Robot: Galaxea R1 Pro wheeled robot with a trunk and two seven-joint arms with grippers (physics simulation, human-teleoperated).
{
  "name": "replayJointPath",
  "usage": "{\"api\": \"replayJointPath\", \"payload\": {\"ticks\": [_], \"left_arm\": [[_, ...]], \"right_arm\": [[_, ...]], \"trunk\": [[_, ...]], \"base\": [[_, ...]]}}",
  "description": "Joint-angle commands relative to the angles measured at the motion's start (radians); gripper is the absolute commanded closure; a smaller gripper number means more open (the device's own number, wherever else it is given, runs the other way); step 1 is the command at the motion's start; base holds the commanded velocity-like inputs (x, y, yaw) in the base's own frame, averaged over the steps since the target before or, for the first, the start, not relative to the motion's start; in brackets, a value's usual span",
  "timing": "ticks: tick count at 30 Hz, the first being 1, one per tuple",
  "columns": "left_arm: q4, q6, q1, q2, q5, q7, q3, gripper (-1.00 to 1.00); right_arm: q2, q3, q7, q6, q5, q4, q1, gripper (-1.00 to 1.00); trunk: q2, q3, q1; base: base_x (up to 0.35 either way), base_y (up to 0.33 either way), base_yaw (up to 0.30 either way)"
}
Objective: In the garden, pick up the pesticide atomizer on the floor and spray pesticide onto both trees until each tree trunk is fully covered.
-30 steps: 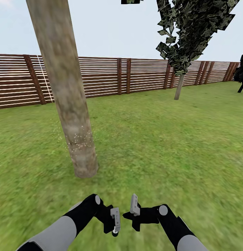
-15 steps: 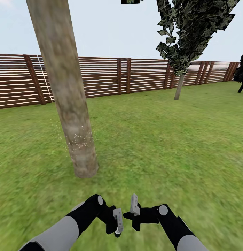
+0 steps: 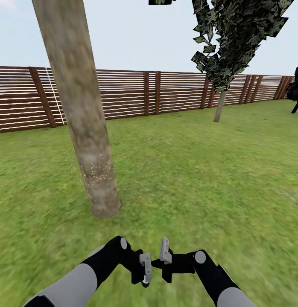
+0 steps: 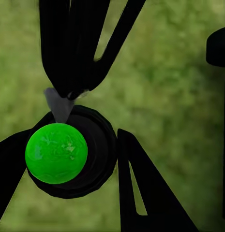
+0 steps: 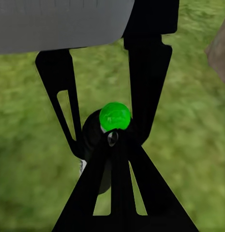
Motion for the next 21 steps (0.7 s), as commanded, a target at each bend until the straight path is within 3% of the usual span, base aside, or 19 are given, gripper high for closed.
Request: {"api": "replayJointPath", "payload": {"ticks": [1, 21], "left_arm": [[-0.003, 0.010, 0.000, 0.000, 0.000, -0.004, -0.001, 1.00], [-0.002, 0.010, 0.000, 0.002, 0.000, -0.005, 0.000, 1.00]], "right_arm": [[0.000, -0.001, 0.001, -0.004, 0.007, -0.001, 0.000, 1.00], [0.000, -0.001, 0.001, -0.004, 0.007, -0.001, 0.000, 1.00]], "trunk": [[0.000, -0.001, 0.000], [0.000, -0.001, 0.000]], "base": [[0.000, 0.000, 0.000], [0.000, 0.000, 0.000]]}}
